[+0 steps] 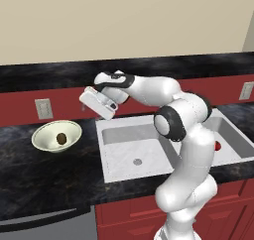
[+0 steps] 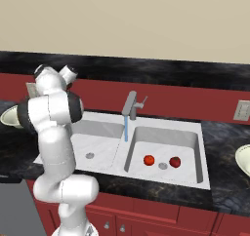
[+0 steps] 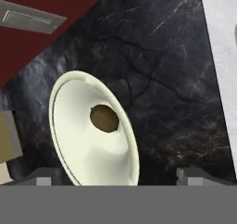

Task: Pick the tomatos from the sink and place them in one bowl. Place the kiwi in the other bowl. Then turn off the sink faucet.

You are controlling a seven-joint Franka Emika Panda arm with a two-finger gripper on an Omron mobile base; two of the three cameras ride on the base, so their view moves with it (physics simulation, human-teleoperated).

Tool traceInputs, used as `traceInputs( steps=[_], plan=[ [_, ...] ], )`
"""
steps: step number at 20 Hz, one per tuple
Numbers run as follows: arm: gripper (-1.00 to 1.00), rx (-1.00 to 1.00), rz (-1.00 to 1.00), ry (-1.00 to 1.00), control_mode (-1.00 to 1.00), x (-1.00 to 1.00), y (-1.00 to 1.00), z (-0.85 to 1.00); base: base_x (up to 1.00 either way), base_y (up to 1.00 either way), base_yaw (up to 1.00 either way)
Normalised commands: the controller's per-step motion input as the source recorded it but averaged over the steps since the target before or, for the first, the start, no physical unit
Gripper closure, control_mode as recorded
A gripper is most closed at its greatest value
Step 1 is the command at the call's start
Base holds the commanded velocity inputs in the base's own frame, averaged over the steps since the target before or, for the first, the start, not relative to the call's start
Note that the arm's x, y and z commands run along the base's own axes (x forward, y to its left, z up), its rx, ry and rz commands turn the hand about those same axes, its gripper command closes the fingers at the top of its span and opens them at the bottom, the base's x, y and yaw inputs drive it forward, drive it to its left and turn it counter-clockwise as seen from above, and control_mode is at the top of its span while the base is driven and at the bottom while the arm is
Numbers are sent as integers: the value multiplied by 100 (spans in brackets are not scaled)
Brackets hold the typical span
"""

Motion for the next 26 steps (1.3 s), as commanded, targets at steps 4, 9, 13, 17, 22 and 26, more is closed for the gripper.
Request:
traceInputs(
  steps=[4,9,13,17,22,26],
  plan=[
    [-100,-6,-6,-17,-100,-50,-77,20,0,0,0],
    [-100,-14,-8,-10,-100,-48,-61,31,0,0,0],
    [-100,-16,-11,-4,-100,-50,-68,6,0,0,0],
    [-100,-13,-12,-1,-100,-41,-71,0,0,0,0],
    [-100,-8,-20,0,-100,-23,-86,0,0,0,0],
    [-100,-8,-22,0,-100,-21,-92,0,0,0,0]
  ],
)
